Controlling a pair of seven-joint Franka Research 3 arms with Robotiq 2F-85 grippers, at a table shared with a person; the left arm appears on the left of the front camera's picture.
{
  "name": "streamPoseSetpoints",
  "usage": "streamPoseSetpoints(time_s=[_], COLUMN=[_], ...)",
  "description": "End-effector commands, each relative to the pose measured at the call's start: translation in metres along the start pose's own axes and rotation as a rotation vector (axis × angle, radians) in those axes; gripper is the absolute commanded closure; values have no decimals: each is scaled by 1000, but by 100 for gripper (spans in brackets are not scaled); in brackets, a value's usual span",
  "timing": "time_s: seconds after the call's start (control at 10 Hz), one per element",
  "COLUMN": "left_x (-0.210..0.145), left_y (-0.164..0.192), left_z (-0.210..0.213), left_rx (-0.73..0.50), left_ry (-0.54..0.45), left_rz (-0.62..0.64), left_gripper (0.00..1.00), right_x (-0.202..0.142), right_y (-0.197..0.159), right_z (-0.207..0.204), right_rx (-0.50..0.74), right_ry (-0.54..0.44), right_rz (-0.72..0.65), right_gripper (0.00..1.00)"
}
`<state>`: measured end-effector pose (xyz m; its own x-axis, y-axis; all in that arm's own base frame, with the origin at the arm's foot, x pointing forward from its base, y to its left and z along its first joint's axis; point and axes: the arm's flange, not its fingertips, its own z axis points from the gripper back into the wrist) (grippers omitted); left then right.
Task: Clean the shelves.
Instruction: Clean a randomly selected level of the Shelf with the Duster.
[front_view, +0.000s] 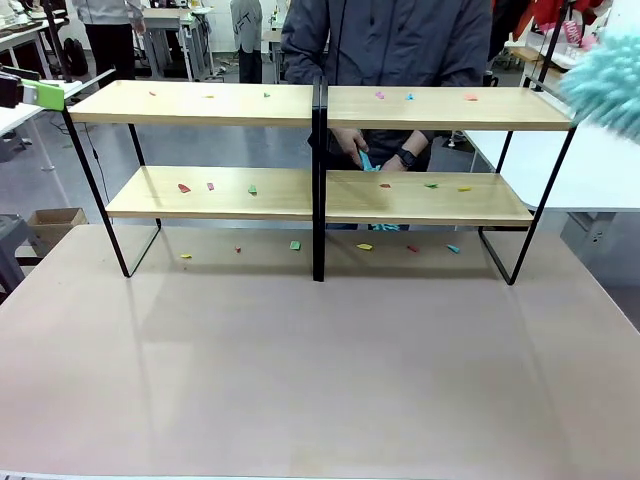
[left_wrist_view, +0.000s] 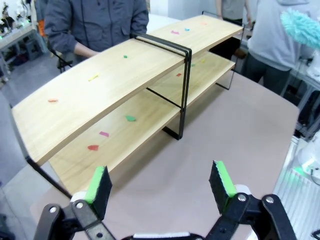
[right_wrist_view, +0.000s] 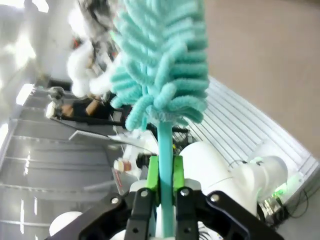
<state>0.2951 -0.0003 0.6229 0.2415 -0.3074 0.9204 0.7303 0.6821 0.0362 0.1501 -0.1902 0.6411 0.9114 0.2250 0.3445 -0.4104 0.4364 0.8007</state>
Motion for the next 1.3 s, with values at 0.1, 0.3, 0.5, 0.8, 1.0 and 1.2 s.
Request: streamPoseSetpoints(time_s=[0.1,0.3,0.5,0.8,1.0,1.2], left_x=[0,0,0,0,0,0], left_y=[0,0,0,0,0,0], left_z=[-1,-1,-1,-1,-1,-1], left_rx=[-5,-5,-5,-5,-5,-5], left_ry=[0,0,0,0,0,0], left_rz=[6,6,6,6,6,6], left_gripper=[0,0,0,0,0,0], right_x=[38,62,51,55,99,146], right_y=[48,60,54,57,66,81], right_z=[-162,-266,-280,-306,-351,-411], right_rx=[-134,-192,-360,-285,-391,-507], right_ry=[357,406,460,476,360,306], right_rz=[238,298,240,270,324,314], right_gripper=[87,87,87,87,87,87])
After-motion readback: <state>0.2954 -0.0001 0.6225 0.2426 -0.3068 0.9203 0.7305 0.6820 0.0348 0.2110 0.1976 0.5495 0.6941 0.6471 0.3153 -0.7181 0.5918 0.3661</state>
